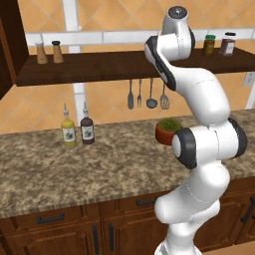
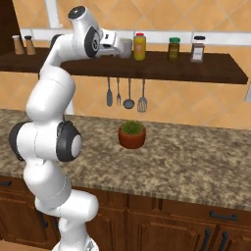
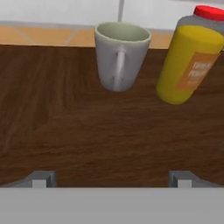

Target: Gather all objects into one cabinet and sort the glasses and bowls to opposite sides.

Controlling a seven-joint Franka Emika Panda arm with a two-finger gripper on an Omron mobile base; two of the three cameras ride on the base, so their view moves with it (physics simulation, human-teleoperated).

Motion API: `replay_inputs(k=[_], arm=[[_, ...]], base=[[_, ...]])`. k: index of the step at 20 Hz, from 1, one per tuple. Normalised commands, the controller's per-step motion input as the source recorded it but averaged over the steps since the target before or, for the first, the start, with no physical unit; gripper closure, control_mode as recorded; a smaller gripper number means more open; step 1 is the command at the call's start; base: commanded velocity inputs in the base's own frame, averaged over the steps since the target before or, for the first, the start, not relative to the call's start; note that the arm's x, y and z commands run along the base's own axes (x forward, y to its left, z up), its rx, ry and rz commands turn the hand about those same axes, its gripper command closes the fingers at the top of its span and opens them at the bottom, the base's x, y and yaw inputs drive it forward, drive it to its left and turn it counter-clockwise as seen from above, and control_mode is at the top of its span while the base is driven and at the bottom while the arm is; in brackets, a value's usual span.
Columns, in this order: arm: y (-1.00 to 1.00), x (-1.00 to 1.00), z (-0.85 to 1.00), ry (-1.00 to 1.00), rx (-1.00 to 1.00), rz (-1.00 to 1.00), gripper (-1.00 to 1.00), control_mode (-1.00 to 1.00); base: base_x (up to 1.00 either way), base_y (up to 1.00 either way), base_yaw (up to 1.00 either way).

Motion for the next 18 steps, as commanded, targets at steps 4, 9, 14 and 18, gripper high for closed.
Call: replay_inputs(k=[4, 9, 14, 18], arm=[[-0.34, 0.95, 0.49, 0.00, 0.05, 0.00, -1.00, -1.00], [-0.04, 0.46, 0.36, 0.00, 0.05, 0.00, -1.00, -1.00], [0.00, 0.19, -0.24, 0.07, -0.01, 0.00, -1.00, -1.00], [0.00, -0.01, -0.39, 0.09, -0.06, 0.00, -1.00, -1.00]], base=[[0.00, 0.00, 0.00], [0.00, 0.00, 0.00], [0.00, 0.00, 0.00], [0.00, 0.00, 0.00]])
